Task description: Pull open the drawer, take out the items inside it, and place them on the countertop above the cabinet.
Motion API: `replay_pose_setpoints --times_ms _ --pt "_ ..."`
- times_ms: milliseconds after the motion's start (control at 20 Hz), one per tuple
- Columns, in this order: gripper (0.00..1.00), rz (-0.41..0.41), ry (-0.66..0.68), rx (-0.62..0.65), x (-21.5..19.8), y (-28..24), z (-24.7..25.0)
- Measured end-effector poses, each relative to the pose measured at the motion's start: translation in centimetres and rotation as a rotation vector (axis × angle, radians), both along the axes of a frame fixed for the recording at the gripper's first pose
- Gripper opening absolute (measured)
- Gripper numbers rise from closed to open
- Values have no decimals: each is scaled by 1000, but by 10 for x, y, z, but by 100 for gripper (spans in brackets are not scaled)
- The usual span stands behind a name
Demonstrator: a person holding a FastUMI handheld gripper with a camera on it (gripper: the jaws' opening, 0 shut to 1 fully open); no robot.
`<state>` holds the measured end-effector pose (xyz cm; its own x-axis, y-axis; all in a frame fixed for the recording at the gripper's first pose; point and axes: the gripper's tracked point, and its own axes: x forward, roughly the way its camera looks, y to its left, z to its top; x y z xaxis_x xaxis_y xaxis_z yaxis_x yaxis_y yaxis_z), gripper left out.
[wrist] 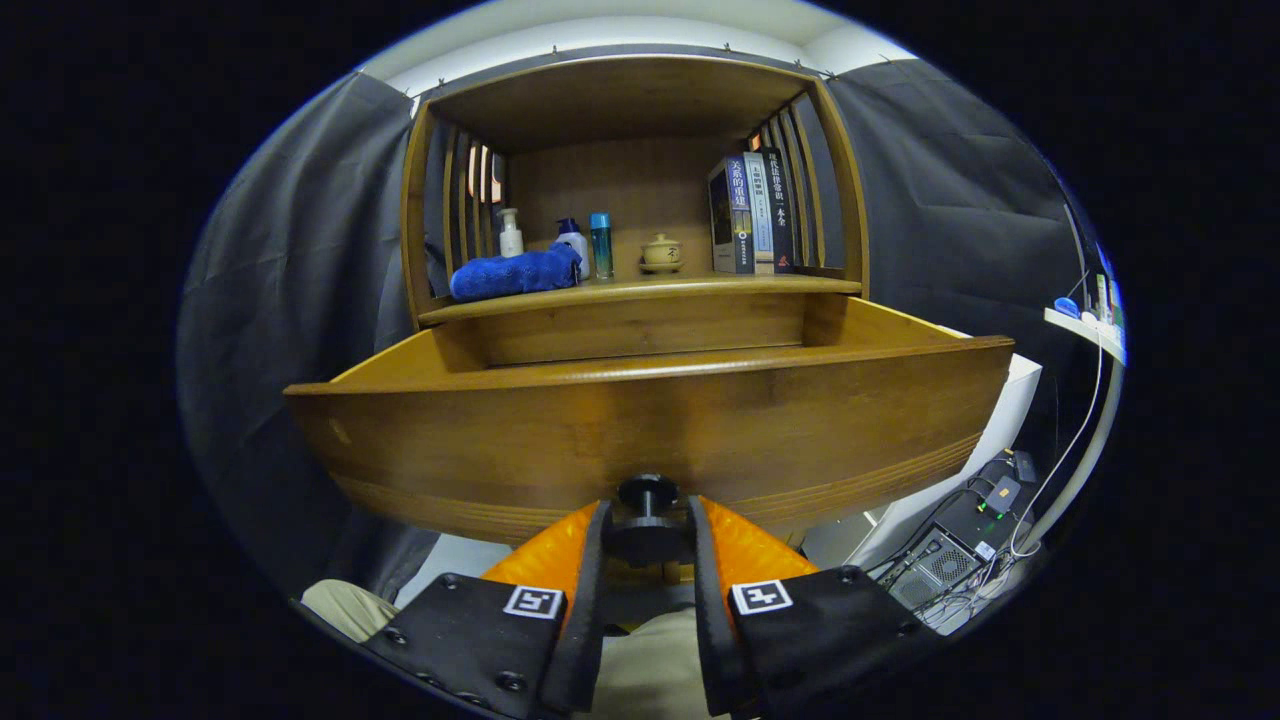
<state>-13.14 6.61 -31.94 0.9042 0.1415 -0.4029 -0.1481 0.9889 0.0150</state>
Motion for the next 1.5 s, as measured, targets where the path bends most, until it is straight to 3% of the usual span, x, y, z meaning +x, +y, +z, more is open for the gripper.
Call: replay_pose_setpoints --times_ms 350,500,800,1100,1500 --pt "65 16 -83 59 5 17 72" --pt "78 22 -101 83 15 23 93" --pt "87 29 -93 65 54 30 116" --pt "98 37 15 75 104 44 121" --pt "99 50 200 0 147 47 98"
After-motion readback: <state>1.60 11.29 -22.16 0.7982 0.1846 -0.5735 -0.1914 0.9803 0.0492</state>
